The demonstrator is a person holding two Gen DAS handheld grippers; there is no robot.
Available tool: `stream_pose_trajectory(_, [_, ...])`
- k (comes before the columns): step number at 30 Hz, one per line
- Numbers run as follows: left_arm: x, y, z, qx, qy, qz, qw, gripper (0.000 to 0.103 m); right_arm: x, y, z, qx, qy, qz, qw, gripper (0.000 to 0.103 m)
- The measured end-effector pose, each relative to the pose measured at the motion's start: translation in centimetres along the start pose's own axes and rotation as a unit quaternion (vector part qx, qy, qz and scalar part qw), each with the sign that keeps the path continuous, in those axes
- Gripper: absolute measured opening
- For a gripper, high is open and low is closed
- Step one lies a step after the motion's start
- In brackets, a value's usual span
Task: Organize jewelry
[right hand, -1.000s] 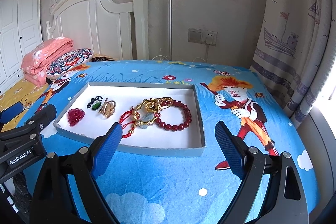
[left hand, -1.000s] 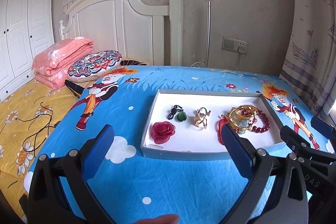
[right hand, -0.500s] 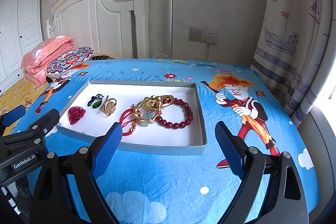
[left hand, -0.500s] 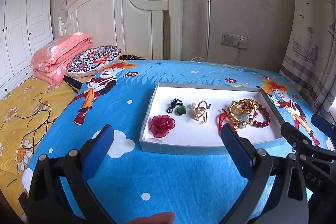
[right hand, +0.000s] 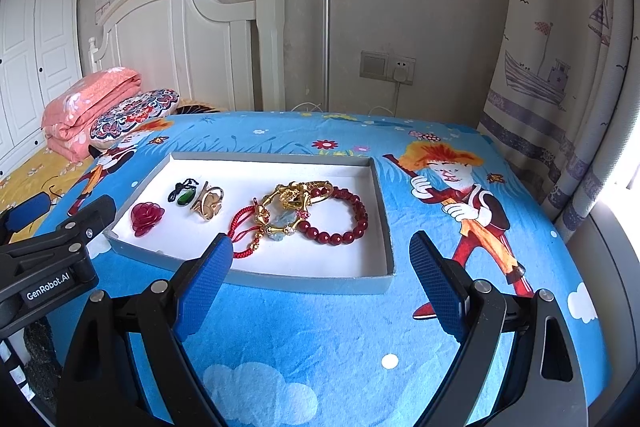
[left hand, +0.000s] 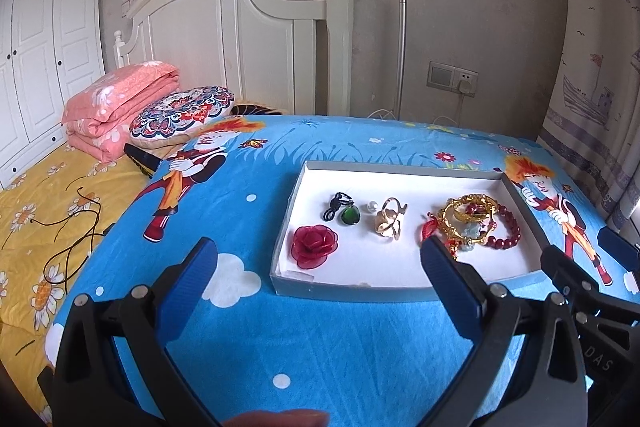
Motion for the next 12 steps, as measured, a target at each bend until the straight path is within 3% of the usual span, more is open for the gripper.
stream_pose_trajectory(3, [0.5, 0.2, 0.8, -0.010, 0.025, -0.004, 0.9996, 0.099, -0.1, 0.1, -0.1, -0.001, -0.001, -0.003, 1.000, 0.085])
stream_pose_trajectory(12, [0.5, 1.2, 2.1, -0.004, 0.039, 0.010, 0.9992, 0.099, -0.1, -1.9, 0.1, 0.013, 0.006, -0.010, 1.000, 0.084])
Point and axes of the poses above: each gripper's, at about its wrist camera, not at the fingertips, and z roughly the way its jaws point, y to its left, x to its underside, the point moved 9 cm from there along z, roughly the way its jaws point, and after that the axes turned 1 degree about -z, right-handed, at the moved point
